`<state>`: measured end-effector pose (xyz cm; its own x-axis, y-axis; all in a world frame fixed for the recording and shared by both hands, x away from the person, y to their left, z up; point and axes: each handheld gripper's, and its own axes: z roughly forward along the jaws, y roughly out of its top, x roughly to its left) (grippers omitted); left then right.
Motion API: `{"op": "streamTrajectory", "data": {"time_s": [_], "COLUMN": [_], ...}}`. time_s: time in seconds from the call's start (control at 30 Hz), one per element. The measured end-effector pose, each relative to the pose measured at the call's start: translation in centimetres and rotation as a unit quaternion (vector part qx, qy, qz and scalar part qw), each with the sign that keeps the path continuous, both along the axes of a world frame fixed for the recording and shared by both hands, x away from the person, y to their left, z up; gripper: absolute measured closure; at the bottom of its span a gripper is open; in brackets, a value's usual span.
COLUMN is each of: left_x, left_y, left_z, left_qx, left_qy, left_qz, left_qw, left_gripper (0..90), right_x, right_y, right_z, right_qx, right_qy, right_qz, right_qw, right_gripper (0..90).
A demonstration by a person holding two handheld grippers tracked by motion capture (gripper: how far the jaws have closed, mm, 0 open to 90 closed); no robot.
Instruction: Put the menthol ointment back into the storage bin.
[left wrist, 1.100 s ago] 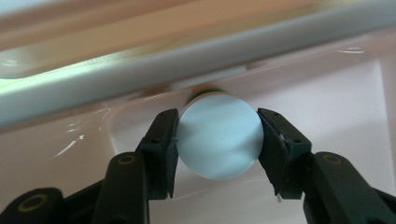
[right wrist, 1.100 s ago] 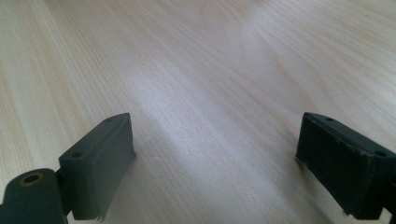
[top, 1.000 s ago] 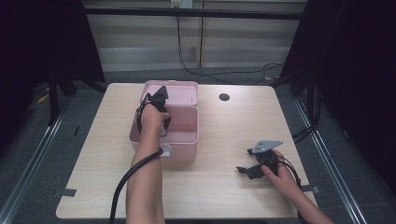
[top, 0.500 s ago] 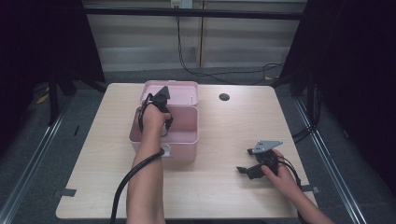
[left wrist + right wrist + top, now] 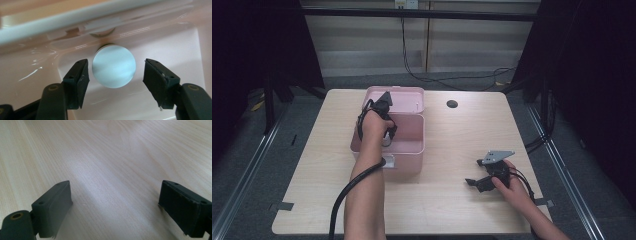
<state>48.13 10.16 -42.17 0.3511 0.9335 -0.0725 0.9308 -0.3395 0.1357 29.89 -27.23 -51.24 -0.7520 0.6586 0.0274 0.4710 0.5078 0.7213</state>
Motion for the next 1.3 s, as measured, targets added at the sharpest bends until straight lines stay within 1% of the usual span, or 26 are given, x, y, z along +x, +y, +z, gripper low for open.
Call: {"op": "streamTrajectory", "data": {"time_s": [0.03, 0.1, 0.37, 0.4, 0.53, 0.67, 0.73, 0.77, 0.8, 0.83, 0.87, 0.93, 1.03, 1.07, 1.1, 1.13, 1.17, 1.2, 1.23, 1.3], "left_x": [0.0, -0.1, -0.4, -0.5, -0.7, -0.9, -1.0, -1.1, -1.3, -1.3, -1.4, -1.6, -1.9, -2.0, -2.0, -2.1, -2.2, -2.3, -2.4, -2.6], "left_y": [0.0, 0.0, 0.1, 0.1, 0.2, 0.3, 0.4, 0.4, 0.5, 0.5, 0.5, 0.5, 0.5, 0.5, 0.5, 0.6, 0.5, 0.6, 0.6, 0.7], "left_z": [0.1, 0.3, 1.2, 1.3, 1.9, 2.5, 2.9, 3.0, 3.4, 3.4, 3.6, 3.9, 4.6, 4.8, 5.1, 5.3, 5.5, 5.5, 5.6, 5.9], "left_qx": [-0.001, -0.002, -0.004, -0.005, -0.004, -0.008, -0.011, -0.013, -0.009, -0.009, -0.011, -0.012, -0.015, -0.016, -0.017, -0.015, -0.02, -0.025, -0.023, -0.022], "left_qy": [0.0, 0.004, 0.0, -0.003, -0.002, -0.002, -0.001, -0.003, 0.002, 0.002, -0.003, -0.002, -0.002, -0.005, -0.005, -0.003, -0.005, -0.002, -0.001, -0.001], "left_qz": [0.003, 0.001, -0.007, -0.008, -0.016, -0.016, -0.023, -0.021, -0.03, -0.03, -0.029, -0.032, -0.043, -0.044, -0.046, -0.057, -0.052, -0.055, -0.055, -0.066], "left_qw": [1.0, 1.0, 1.0, 1.0, 0.9999, 0.9998, 0.9997, 0.9997, 0.9995, 0.9995, 0.9995, 0.9994, 0.999, 0.9989, 0.9988, 0.9982, 0.9984, 0.9982, 0.9982, 0.9976], "left_gripper": [36.1, 34.2, 30.5, 30.3, 29.4, 28.9, 28.8, 28.7, 28.6, 28.4, 28.4, 28.2, 27.9, 27.8, 27.8, 27.7, 27.6, 27.6, 27.6, 27.5], "right_x": [0.0, 0.0, 0.0, 0.0, 0.0, 0.0, 0.0, 0.0, 0.0, 0.0, 0.0, 0.0, 0.0, 0.0, 0.0, 0.0, 0.0, 0.0, 0.0, 0.0], "right_y": [0.0, 0.0, 0.0, 0.0, 0.0, 0.0, 0.0, 0.0, 0.0, 0.0, 0.0, 0.0, 0.0, 0.0, 0.0, 0.0, 0.0, 0.0, 0.0, 0.0], "right_z": [0.0, 0.0, 0.0, 0.0, 0.0, 0.0, 0.0, 0.0, 0.0, 0.0, 0.0, 0.0, 0.0, 0.0, 0.0, 0.0, 0.0, 0.0, 0.0, 0.0], "right_qx": [0.0, -0.001, 0.0, -0.001, 0.0, -0.001, 0.0, 0.0, 0.0, 0.0, -0.001, -0.001, -0.001, -0.001, -0.001, -0.001, -0.001, -0.001, -0.001, -0.001], "right_qy": [0.0, 0.001, 0.001, 0.001, 0.001, 0.001, 0.001, 0.001, 0.001, 0.001, 0.001, 0.001, 0.0, 0.001, 0.001, 0.001, 0.001, 0.001, 0.001, 0.001], "right_qz": [0.0, 0.0, 0.0, 0.0, 0.0, 0.0, 0.0, 0.0, 0.0, 0.0, 0.0, 0.0, 0.0, 0.0, 0.0, 0.0, 0.0, 0.0, 0.0, 0.0], "right_qw": [1.0, 1.0, 1.0, 1.0, 1.0, 1.0, 1.0, 1.0, 1.0, 1.0, 1.0, 1.0, 1.0, 1.0, 1.0, 1.0, 1.0, 1.0, 1.0, 1.0], "right_gripper": [10.5, 10.5, 10.5, 10.5, 10.5, 10.5, 10.5, 10.5, 10.5, 10.5, 10.5, 10.5, 10.5, 10.5, 10.5, 10.5, 10.5, 10.5, 10.5, 10.5]}}
